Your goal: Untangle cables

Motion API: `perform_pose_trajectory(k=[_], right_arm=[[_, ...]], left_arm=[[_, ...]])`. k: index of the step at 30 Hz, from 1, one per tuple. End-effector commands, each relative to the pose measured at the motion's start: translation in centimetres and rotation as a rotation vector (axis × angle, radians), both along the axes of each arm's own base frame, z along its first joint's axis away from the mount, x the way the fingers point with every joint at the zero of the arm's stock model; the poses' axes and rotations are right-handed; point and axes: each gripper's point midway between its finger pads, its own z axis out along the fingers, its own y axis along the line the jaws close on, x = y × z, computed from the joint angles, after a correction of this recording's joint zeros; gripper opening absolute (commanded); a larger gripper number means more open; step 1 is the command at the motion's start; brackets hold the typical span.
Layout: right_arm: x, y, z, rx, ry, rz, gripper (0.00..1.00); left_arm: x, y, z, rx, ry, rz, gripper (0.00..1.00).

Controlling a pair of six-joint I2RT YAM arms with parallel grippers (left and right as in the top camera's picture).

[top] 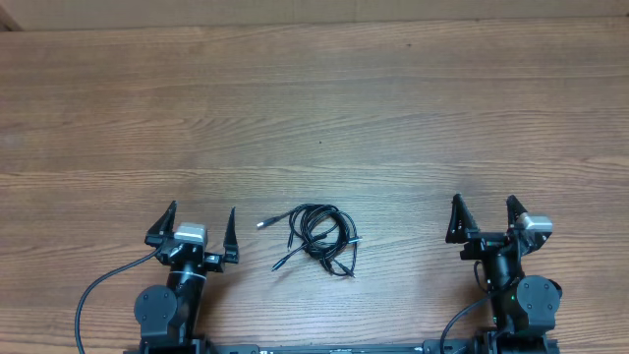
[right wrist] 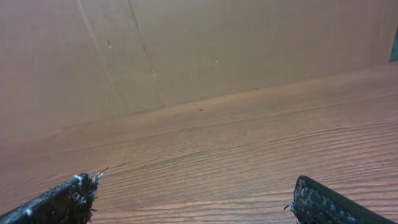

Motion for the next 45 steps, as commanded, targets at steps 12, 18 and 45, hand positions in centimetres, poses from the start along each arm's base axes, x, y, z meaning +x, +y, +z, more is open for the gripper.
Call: perform_pose_trajectory(k=[12,18,45], right_arm=[[0.1,-0.3,-0.3,-0.004,0.005,-0.017,1.0],[0.1,-0.3,-0.3,-0.004,0.005,-0.017,1.0],[0.1,-0.3,-0.3,-0.004,0.005,-0.017,1.0]], left_arm=[[-0.4,0.1,1.3,0.007,-0.001,0.003,1.0],[-0.8,0.1,2.0,0.005,0.017,0.003,1.0],[-0.1,0.1,4.7,-0.023,0.181,0.005,1.0]])
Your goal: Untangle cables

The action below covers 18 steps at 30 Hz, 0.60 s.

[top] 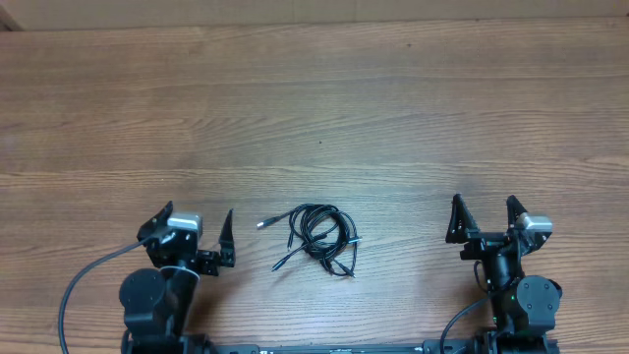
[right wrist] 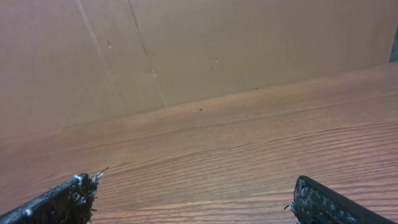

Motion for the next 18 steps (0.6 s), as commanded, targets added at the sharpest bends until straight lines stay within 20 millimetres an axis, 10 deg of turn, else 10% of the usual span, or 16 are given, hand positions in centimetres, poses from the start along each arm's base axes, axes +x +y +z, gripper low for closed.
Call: perform_pose_trajectory(k=[1,18], right_arm=[[0.1,-0.3,-0.3,-0.005,0.006,-0.016,1.0],[0.1,-0.3,-0.3,-0.004,0.006,-0.016,1.0]], left_arm=[[0.7,0.2,2.8,-0.012,-0.002,0.005,1.0],[4.1,-0.1,6.5,-0.04,0.285,-0.02,1.0]])
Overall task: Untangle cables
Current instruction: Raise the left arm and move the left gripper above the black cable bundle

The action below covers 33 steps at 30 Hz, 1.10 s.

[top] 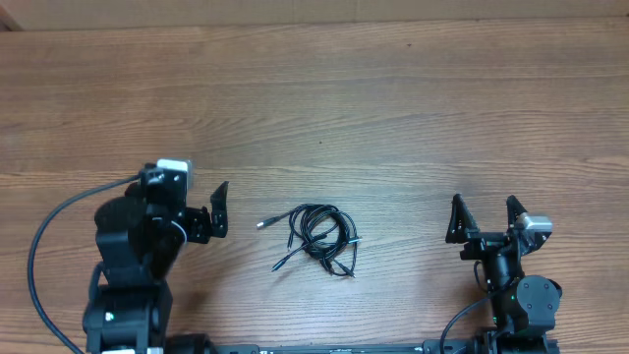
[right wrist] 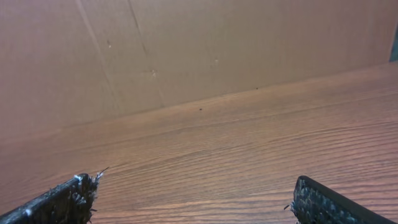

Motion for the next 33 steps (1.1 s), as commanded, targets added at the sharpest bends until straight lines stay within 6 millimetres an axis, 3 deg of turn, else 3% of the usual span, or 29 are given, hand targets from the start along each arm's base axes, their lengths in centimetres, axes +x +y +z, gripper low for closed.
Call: perform_pose_trajectory(k=[1,23,33], right_arm=[[0.1,-0.3,-0.3,-0.004,0.004,-0.017,1.0],[0.1,-0.3,-0.3,-0.004,0.004,-0.017,1.0],[0.1,-0.3,-0.3,-0.004,0.004,-0.017,1.0]], left_arm=[[0.6,-0.1,2.2,-0.022,0.009,-0.007,1.0],[2.5,-1.0,3.5,-0.083,0.341,-0.047,1.0],[3.2,-1.1,2.7,-0.089,0.438,-0.059,1.0]])
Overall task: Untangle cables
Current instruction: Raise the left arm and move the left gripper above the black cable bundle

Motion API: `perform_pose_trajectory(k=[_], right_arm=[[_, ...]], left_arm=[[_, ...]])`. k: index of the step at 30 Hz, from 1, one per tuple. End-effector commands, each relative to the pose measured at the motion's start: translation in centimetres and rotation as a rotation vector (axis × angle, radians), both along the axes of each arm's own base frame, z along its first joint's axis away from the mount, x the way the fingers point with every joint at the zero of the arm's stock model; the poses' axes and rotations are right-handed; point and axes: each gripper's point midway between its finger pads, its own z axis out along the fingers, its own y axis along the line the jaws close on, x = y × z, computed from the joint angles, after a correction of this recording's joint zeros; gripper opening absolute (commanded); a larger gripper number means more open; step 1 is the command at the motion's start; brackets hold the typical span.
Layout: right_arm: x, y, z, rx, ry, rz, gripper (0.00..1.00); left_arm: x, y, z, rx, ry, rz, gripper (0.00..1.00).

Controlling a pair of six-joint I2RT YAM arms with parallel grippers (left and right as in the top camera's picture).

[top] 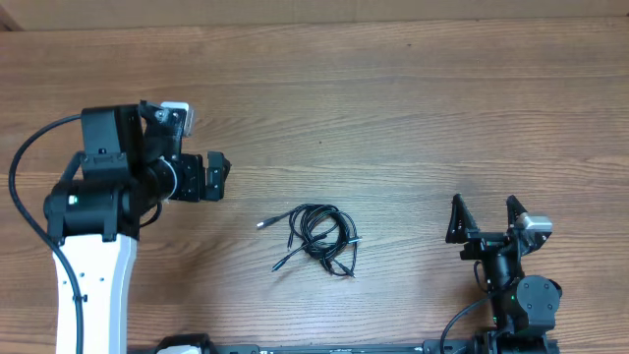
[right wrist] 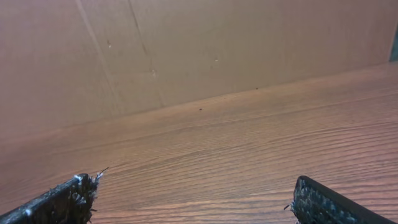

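Observation:
A small tangle of thin black cables [top: 316,236] lies on the wooden table [top: 393,118], just front of centre, with loose plug ends sticking out to the left and front. My left gripper [top: 210,177] hangs raised over the table, up and left of the tangle; from above I cannot tell how its jaws stand. My right gripper [top: 484,218] rests near the front right edge, open and empty, well right of the cables. In the right wrist view, the right gripper [right wrist: 193,196] shows only bare table between its fingertips [right wrist: 74,193].
The left arm's white link and black power cord [top: 29,177] reach over the table's left side. A brown cardboard wall [right wrist: 186,50] stands along the far edge of the table. Both arm bases sit at the front edge.
My left arm has risen and swung further back and left; its gripper is now higher in the overhead view, up and left of the tangle. Right arm and cables are unchanged.
Both grippers first rested open at the front edge, either side of the tangle. The left arm then started lifting, stood taller at the left, and now reaches over the table's left side. The right gripper and the cables have stayed put.

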Motion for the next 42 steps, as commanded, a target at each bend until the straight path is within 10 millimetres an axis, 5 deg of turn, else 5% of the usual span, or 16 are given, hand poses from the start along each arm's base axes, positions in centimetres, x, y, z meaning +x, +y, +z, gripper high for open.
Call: perform_pose_trajectory(k=[1,10,20,42], right_arm=[[0.1,-0.3,-0.3,-0.005,0.003,-0.017,1.0],[0.1,-0.3,-0.3,-0.005,0.003,-0.017,1.0],[0.1,-0.3,-0.3,-0.004,0.003,-0.017,1.0],[0.1,-0.3,-0.3,-0.005,0.003,-0.017,1.0]], left_arm=[[0.8,-0.3,1.0,-0.021,-0.004,-0.013,0.99],[1.5,-3.3,1.8,-0.007,0.022,-0.121,1.0],[0.8,-6.5,-0.7,0.026,0.125,-0.278,1.0],[0.9,-6.9,-0.8,0.011,0.132,-0.279,1.0]])
